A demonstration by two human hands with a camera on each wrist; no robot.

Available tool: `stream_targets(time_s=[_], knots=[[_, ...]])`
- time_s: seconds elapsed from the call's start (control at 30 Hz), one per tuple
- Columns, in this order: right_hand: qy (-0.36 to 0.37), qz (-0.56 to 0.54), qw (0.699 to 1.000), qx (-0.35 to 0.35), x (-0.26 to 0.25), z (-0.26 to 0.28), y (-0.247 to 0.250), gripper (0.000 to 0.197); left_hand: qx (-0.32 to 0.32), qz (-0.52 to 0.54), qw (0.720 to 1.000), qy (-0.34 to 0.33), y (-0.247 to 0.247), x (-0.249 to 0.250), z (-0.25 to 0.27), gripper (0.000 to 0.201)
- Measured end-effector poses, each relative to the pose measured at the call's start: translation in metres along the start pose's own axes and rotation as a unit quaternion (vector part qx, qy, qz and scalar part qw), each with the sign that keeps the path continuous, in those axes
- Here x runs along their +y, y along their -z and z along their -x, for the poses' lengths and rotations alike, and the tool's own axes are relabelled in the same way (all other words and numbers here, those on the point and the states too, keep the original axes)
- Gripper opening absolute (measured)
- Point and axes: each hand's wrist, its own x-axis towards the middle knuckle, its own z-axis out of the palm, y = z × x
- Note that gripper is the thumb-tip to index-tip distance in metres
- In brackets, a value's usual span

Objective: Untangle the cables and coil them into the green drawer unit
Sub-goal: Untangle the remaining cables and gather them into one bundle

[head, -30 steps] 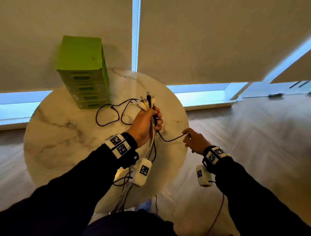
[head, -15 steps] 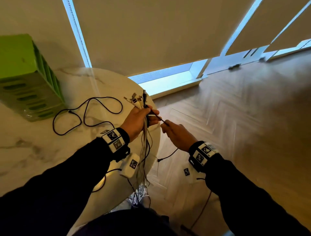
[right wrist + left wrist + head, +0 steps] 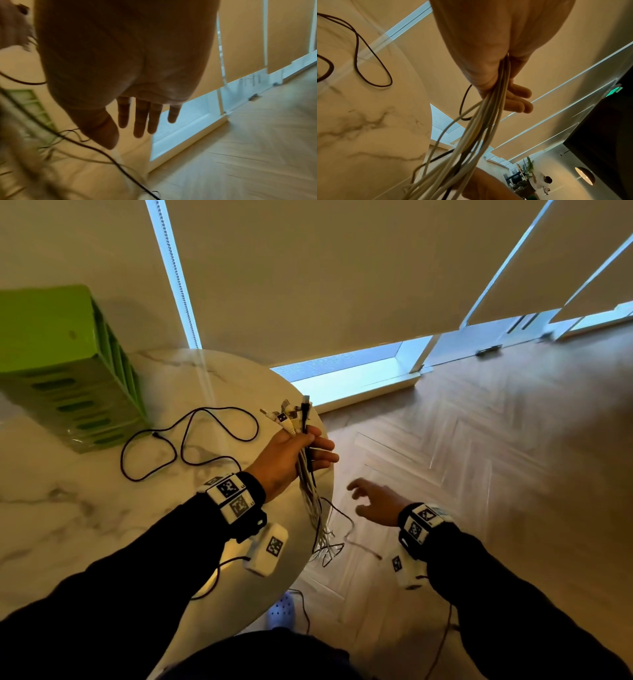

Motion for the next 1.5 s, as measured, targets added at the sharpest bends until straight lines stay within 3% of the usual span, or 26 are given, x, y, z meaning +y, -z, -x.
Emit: stream_targets(time_s=[0.07,0.13,0.27,0.4,0.63,0.73,0.8,0.87,0.93,0.97,1.0,1.07,1.13,1.2,1.3,1.4,1.5], knots=[[0.102,-0.014,0.995,0.016,-0.029,-0.003,-0.004,0.061,-0.009,-0.007,1.0,-0.005,0.0,0.004,0.001,0.024],[0.174,-0.075,0.981,0.025,-0.055,-0.003,-0.005,0.055,-0.008,-0.017,1.0,-0.013,0.002,0.009,0.0,0.025],[0.205,-0.153,0.966,0.043,-0.09,0.001,0.001,0.022,0.01,-0.009,1.0,-0.027,0.016,0.017,0.0,0.023],[0.258,-0.129,0.952,0.104,-0.1,0.0,0.002,0.013,0.023,-0.001,0.999,-0.037,0.026,0.02,0.006,0.023],[0.239,-0.202,0.925,0.214,-0.102,-0.002,0.014,0.014,0.058,0.012,0.997,-0.047,0.046,0.024,0.011,0.023],[0.174,-0.184,0.926,0.279,-0.09,-0.012,0.031,0.018,0.072,-0.016,0.996,-0.048,0.055,0.025,0.016,0.024],[0.071,-0.092,0.967,0.225,-0.072,-0.024,0.042,0.022,0.097,-0.026,0.993,-0.056,0.058,0.027,0.02,0.022],[-0.051,0.073,0.994,0.055,-0.057,-0.032,0.048,0.032,0.121,-0.023,0.99,-0.071,0.061,0.032,0.023,0.02],[-0.137,0.228,0.959,-0.095,-0.054,-0.029,0.047,0.047,0.131,-0.011,0.988,-0.079,0.062,0.037,0.027,0.021],[-0.145,0.277,0.943,-0.116,-0.055,-0.028,0.045,0.058,0.125,-0.001,0.989,-0.078,0.062,0.04,0.028,0.022],[-0.124,0.276,0.947,-0.103,-0.058,-0.027,0.044,0.07,0.113,0.01,0.991,-0.074,0.061,0.043,0.031,0.022],[0.0,0.166,0.984,-0.06,-0.073,-0.026,0.038,0.082,0.081,0.022,0.995,-0.061,0.059,0.048,0.039,0.023],[0.146,0.042,0.986,-0.063,-0.097,-0.025,0.03,0.077,0.052,0.029,0.997,-0.05,0.057,0.051,0.044,0.025],[0.223,-0.034,0.969,-0.098,-0.124,-0.025,0.019,0.062,0.047,0.035,0.997,-0.051,0.059,0.052,0.048,0.027],[0.274,-0.099,0.952,-0.094,-0.153,-0.022,0.011,0.039,0.053,0.066,0.995,-0.052,0.067,0.053,0.05,0.024],[0.281,-0.179,0.94,-0.078,-0.175,-0.016,0.01,0.024,0.044,0.135,0.988,-0.059,0.075,0.051,0.052,0.016],[0.289,-0.142,0.945,-0.06,-0.19,-0.015,0.002,0.023,0.033,0.177,0.979,-0.089,0.081,0.045,0.053,0.017]])
